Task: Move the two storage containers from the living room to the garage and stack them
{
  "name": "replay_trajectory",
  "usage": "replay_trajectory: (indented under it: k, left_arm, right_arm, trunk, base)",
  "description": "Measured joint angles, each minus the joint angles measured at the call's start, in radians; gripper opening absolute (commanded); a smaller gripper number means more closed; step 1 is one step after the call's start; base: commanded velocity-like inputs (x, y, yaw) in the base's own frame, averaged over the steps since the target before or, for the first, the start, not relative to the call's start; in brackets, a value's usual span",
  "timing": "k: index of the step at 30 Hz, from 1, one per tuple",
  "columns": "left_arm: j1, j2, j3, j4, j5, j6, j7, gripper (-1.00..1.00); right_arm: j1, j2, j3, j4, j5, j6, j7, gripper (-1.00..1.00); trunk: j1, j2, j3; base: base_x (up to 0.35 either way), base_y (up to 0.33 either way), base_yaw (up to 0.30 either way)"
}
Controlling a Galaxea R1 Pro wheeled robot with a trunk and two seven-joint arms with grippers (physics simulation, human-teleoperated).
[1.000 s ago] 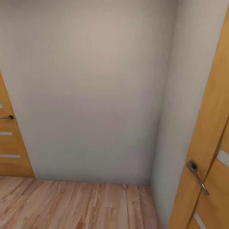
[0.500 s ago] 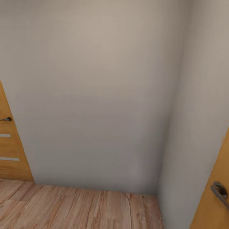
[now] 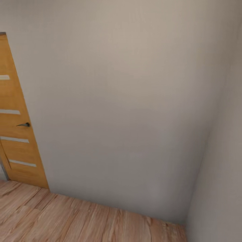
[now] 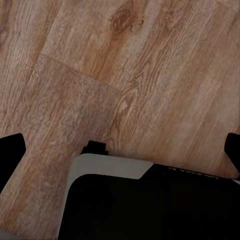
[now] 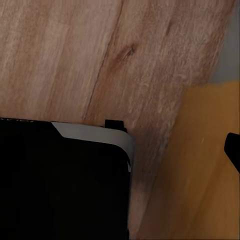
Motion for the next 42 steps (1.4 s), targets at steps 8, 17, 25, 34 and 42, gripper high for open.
replay_trajectory:
  k: [8, 17, 25, 34, 42]
  left_arm:
    - [0.0, 0.0, 0.0, 0.0, 0.0, -0.002, 0.0, 1.0]
    - [0.0, -0.001, 0.0, 0.0, 0.0, -0.009, 0.0, 1.0]
    - [0.0, -0.005, 0.0, 0.0, 0.001, -0.008, 0.0, 1.0]
    - [0.0, -0.005, 0.0, 0.0, 0.001, -0.006, 0.0, 1.0]
    - [0.0, -0.004, 0.001, 0.0, 0.001, -0.007, 0.001, 1.0]
  right_arm:
    - [0.0, 0.0, 0.0, 0.0, 0.0, 0.0, 0.0, 1.0]
    - [0.0, 0.0, 0.0, 0.0, 0.0, 0.0, 0.0, 1.0]
    - [0.0, 0.0, 0.0, 0.0, 0.004, 0.0, 0.0, 1.0]
    - [0.0, 0.001, 0.0, -0.001, 0.006, -0.001, 0.0, 1.0]
    - [-0.001, 0.001, 0.0, 0.0, 0.005, -0.001, 0.001, 1.0]
  trunk:
    - [0.0, 0.0, 0.0]
    - [0.001, 0.0, 0.0]
    - [0.001, 0.0, 0.0]
    - [0.0, 0.0, 0.0]
    - [-0.001, 0.001, 0.0]
  base:
    - [0.319, 0.0, 0.269]
    - [0.045, 0.0, 0.269]
    - [0.0, 0.0, 0.27]
    - [0.098, 0.028, 0.27]
    - [0.264, 0.15, 0.27]
